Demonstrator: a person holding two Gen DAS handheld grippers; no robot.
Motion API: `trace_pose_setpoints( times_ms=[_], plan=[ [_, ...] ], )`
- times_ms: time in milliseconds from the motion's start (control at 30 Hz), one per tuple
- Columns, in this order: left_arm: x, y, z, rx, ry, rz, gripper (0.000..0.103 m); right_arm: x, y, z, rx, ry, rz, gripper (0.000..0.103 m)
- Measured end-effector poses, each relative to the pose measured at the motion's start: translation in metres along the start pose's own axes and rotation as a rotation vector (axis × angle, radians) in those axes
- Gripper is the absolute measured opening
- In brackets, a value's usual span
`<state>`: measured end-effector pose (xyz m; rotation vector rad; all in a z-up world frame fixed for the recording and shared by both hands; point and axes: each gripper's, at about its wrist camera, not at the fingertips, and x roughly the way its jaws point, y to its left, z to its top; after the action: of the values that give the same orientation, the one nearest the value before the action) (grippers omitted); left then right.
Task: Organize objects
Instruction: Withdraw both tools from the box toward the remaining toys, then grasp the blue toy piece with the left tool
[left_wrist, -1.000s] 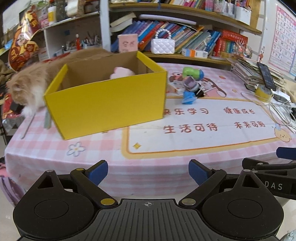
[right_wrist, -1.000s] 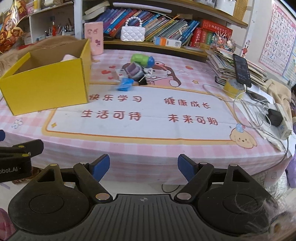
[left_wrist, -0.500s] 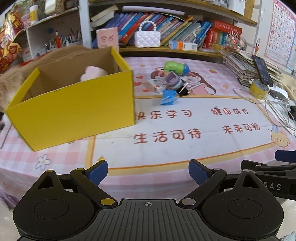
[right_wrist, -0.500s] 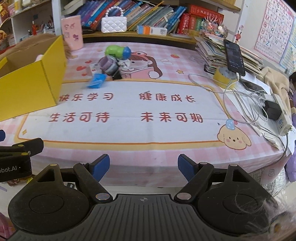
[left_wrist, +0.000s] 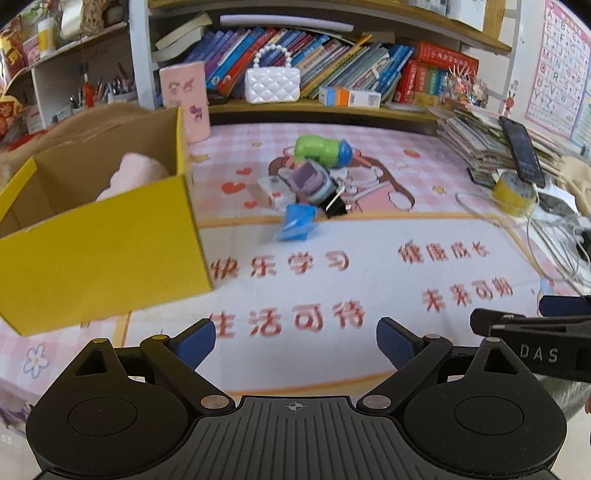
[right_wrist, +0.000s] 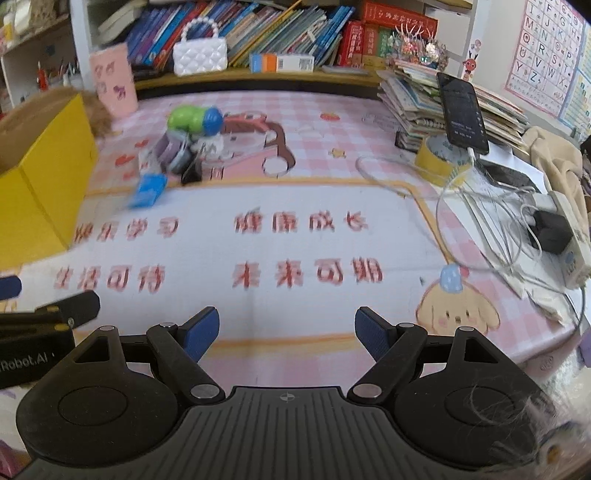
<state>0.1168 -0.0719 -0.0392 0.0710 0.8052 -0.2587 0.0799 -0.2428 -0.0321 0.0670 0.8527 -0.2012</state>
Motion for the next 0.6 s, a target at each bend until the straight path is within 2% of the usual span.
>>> trace_pose_setpoints(
  times_ms=[167,233,400,467,600],
  plan=[
    [0.018,-0.009,0.018,-0.026,-0.020,0.046,0.094,0.014,-0.011,0.023,0.013,-0.035,0.036,0.079],
    [0.025,-0.013,0.024,-0.025,-0.027,0.062,0.090,0.020,-0.012,0.032,0.014,-0.045,0.053,0.079],
    [0.038,-0.020,0.038,-0.033,-0.029,0.078,0.069,0.034,-0.014,0.052,0.009,-0.070,0.095,0.079],
    [0.045,-0.022,0.043,-0.039,-0.029,0.086,0.065,0.039,-0.013,0.061,-0.003,-0.080,0.113,0.078],
    [0.062,-0.023,0.055,-0.051,-0.047,0.126,0.065,0.049,-0.013,0.076,-0.011,-0.096,0.151,0.077]
  ],
)
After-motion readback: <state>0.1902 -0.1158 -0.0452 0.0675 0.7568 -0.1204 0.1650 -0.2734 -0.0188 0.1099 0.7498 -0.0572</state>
